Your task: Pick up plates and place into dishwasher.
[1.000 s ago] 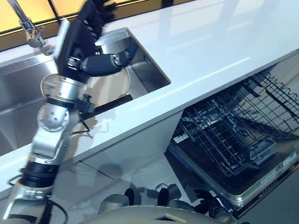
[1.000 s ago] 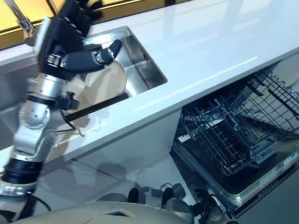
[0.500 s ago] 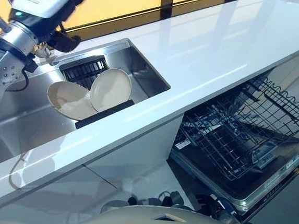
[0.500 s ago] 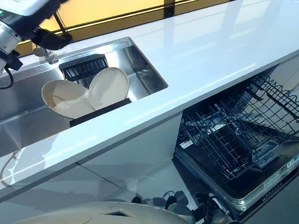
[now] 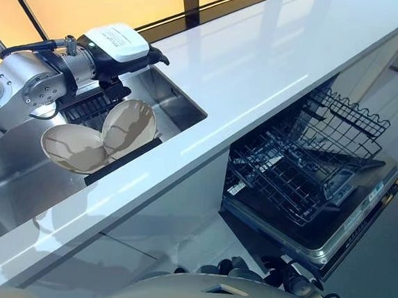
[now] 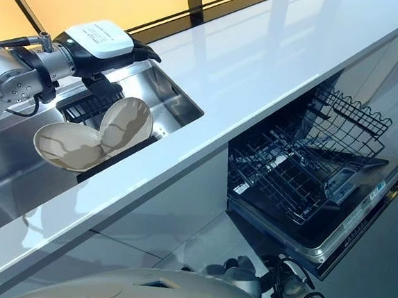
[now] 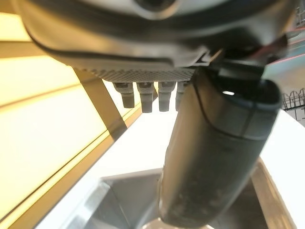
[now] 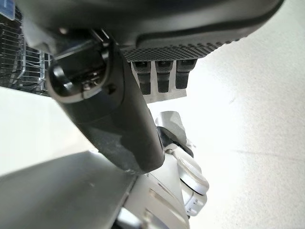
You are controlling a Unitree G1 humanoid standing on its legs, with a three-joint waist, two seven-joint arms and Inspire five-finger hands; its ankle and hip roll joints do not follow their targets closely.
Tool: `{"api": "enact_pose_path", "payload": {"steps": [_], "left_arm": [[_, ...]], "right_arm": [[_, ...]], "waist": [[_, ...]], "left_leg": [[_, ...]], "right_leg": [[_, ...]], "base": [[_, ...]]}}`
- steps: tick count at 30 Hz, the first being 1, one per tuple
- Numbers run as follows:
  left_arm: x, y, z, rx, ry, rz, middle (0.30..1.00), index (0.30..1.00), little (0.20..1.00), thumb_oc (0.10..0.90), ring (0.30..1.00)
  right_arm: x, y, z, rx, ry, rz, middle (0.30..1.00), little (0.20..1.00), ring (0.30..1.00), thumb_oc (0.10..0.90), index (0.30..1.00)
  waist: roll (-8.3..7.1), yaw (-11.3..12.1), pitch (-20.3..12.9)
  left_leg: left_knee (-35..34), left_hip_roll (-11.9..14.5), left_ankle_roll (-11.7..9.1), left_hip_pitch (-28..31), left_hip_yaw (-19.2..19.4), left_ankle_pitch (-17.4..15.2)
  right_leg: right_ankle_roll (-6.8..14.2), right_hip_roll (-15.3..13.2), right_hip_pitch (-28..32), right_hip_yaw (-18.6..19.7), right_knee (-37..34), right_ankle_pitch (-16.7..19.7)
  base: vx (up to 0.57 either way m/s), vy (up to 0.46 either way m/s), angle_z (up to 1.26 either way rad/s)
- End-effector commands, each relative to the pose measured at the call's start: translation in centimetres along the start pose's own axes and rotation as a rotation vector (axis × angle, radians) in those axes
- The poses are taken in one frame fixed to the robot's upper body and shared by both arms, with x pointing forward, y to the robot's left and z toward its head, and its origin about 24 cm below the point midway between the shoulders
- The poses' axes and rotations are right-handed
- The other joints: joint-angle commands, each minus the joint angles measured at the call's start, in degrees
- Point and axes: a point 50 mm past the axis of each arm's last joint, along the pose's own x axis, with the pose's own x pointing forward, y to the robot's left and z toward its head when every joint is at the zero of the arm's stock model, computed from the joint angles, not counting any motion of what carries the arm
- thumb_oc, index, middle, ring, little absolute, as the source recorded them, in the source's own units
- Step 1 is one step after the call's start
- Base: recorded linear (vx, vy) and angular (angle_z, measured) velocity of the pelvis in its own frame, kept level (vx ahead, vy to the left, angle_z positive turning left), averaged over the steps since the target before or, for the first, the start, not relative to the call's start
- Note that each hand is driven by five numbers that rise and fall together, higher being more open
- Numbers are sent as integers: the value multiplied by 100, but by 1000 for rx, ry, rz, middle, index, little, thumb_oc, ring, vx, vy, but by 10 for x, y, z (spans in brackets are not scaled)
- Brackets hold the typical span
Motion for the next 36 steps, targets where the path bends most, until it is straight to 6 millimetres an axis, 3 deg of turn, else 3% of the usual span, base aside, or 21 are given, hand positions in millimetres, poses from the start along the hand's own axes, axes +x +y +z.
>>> {"api": "enact_pose_path", "payload": {"steps": [1, 9, 24, 36], "left_arm": [[-20, 64, -48, 21, 222, 163, 900, 900, 900, 800, 900], [-8, 45, -54, -84, 252, -61, 900, 900, 900, 800, 900], [-1, 40, -61, -199, 257, -77, 900, 900, 900, 800, 900], [12, 38, -49, -198, 192, -161, 900, 900, 900, 800, 900]], "right_arm": [[1, -17, 14, -39, -54, -34, 900, 900, 900, 800, 900], [1, -23, 17, -26, -62, -51, 900, 900, 900, 800, 900], [1, -25, 19, -24, -65, -65, 900, 900, 900, 800, 900], [0, -28, 21, -43, -76, -66, 900, 900, 900, 800, 900]], "waist": [[8, -51, 38], [-3, -164, 119], [6, -278, 186], [30, -366, 293]], "left_leg": [[139, -368, 223, 48, 532, -601], [192, -384, 257, 7, 650, -620], [235, -432, 287, -44, 753, -645], [244, -452, 308, -110, 814, -645]], "right_leg": [[668, -57, 207, 203, 322, -617], [707, -62, 141, 320, 308, -548], [755, -66, 57, 422, 318, -491], [790, -75, -63, 495, 367, -457]], "base": [[36, 25, -6], [23, 19, -14], [9, 10, -4], [8, 10, -5]]}}
